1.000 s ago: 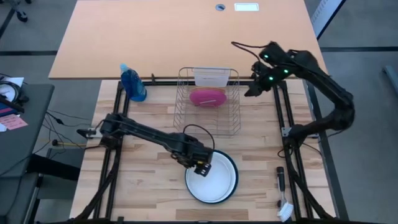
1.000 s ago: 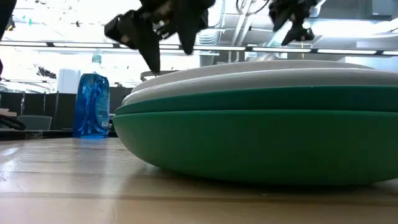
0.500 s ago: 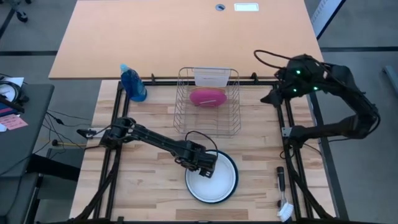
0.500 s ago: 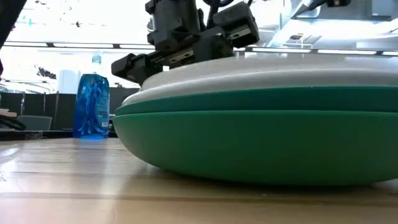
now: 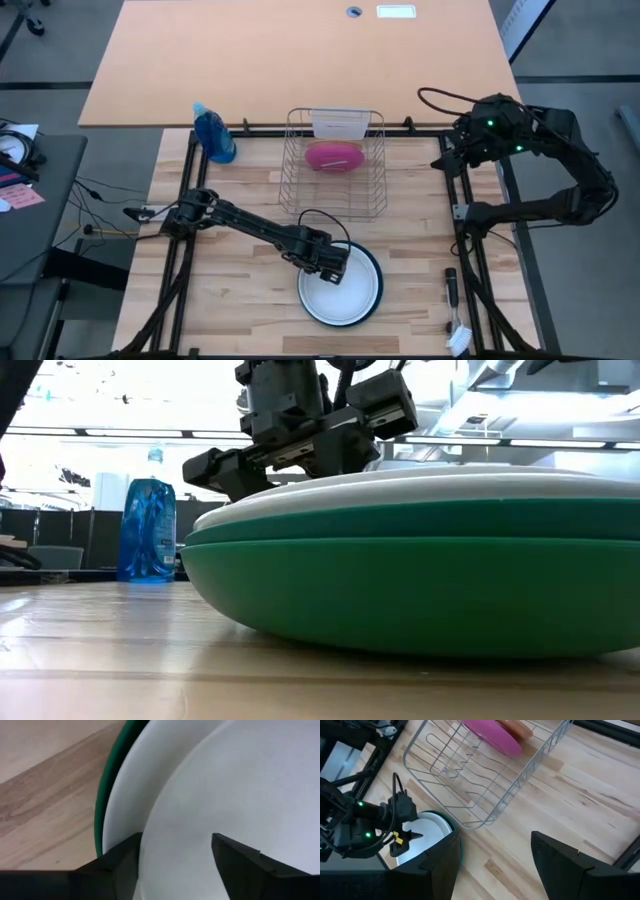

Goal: Sort dishes
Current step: Put the white plate in the dish rack

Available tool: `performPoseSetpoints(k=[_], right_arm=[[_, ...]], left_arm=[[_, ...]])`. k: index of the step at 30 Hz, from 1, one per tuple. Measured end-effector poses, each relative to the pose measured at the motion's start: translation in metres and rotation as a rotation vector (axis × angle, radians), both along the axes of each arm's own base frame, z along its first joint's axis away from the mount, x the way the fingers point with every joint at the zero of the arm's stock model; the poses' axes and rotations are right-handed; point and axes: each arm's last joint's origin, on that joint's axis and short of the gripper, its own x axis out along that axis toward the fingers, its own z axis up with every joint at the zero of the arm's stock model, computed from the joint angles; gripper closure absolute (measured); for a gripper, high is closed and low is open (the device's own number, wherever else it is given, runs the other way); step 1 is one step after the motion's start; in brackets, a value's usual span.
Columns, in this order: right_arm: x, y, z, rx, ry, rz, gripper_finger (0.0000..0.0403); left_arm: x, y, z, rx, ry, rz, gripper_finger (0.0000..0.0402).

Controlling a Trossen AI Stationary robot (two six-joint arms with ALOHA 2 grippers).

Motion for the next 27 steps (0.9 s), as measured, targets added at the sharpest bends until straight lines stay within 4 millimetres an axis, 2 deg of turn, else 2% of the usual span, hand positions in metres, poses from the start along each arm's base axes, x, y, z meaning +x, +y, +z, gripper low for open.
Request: performPoseSetpoints(k=[9, 17, 22, 27], right_arm=[[0.0, -0.001, 0.0, -0.018, 0.009, -0.021, 0.0159], [0.0, -0.001, 0.0, -0.018, 0.009, -0.042, 0.0159], [-0.001, -0.001, 0.0, -0.007, 0.004, -0.057, 0.0159], [-0.002, 0.0, 0.001, -0.002, -0.012, -0.07, 0.0159]], left_arm=[[0.001, 0.002, 0.0, 0.049, -0.015, -0.037, 0.0262], [0.001, 0.004, 0.0, 0.138, -0.034, -0.075, 0.0385], [0.002, 0.004, 0.002, 0.147, -0.051, -0.056, 0.0394], [-0.005, 0.005, 0.024, 0.171, -0.098, -0.01, 0.04]])
